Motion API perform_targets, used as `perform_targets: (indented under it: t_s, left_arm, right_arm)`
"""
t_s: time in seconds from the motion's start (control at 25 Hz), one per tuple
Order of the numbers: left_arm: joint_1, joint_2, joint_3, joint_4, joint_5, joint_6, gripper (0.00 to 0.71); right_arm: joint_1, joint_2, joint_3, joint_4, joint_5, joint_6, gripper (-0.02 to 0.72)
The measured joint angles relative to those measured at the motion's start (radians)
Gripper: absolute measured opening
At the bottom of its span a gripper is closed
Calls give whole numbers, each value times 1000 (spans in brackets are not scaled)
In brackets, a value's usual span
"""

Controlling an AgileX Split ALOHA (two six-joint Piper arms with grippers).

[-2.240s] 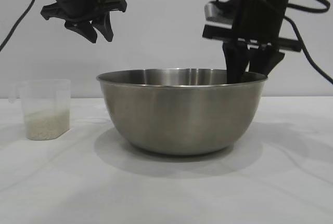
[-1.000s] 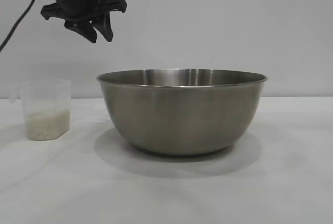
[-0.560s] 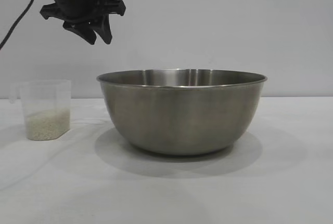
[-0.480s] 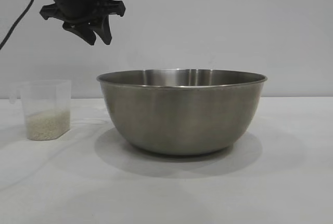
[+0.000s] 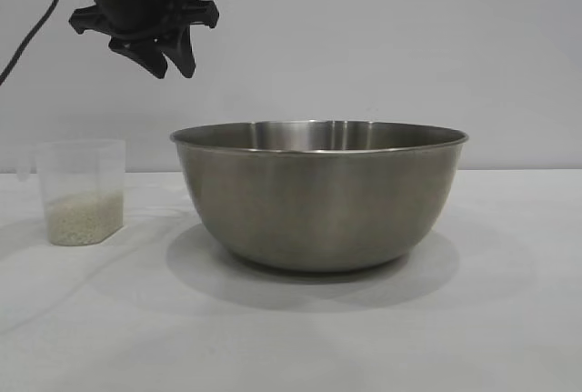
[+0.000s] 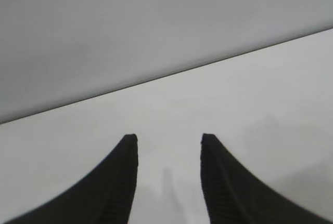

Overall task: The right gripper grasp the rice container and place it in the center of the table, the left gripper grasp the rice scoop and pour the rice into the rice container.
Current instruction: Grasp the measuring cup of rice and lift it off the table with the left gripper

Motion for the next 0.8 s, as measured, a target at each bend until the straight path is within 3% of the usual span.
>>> perform_targets:
  t_s: [0.28, 0.44, 0.56, 0.68, 0.72, 0.8]
  left_arm:
    - [0, -17, 2, 30, 41, 0, 234]
    - [0, -69, 83, 80, -5, 5, 234]
    - [0, -153, 220, 87, -160, 5, 234]
    - [0, -261, 403, 125, -410, 5, 234]
    - [0, -298, 453, 137, -473, 5, 171]
    - [0, -357, 564, 143, -584, 5, 110]
  right_arm:
    - [0, 0, 0, 0, 0, 0, 346]
    - [0, 0, 0, 0, 0, 0, 346]
    - [0, 0, 0, 0, 0, 0, 346]
    - [0, 0, 0, 0, 0, 0, 346]
    - [0, 0, 0, 0, 0, 0, 346]
    - [0, 0, 0, 0, 0, 0, 346]
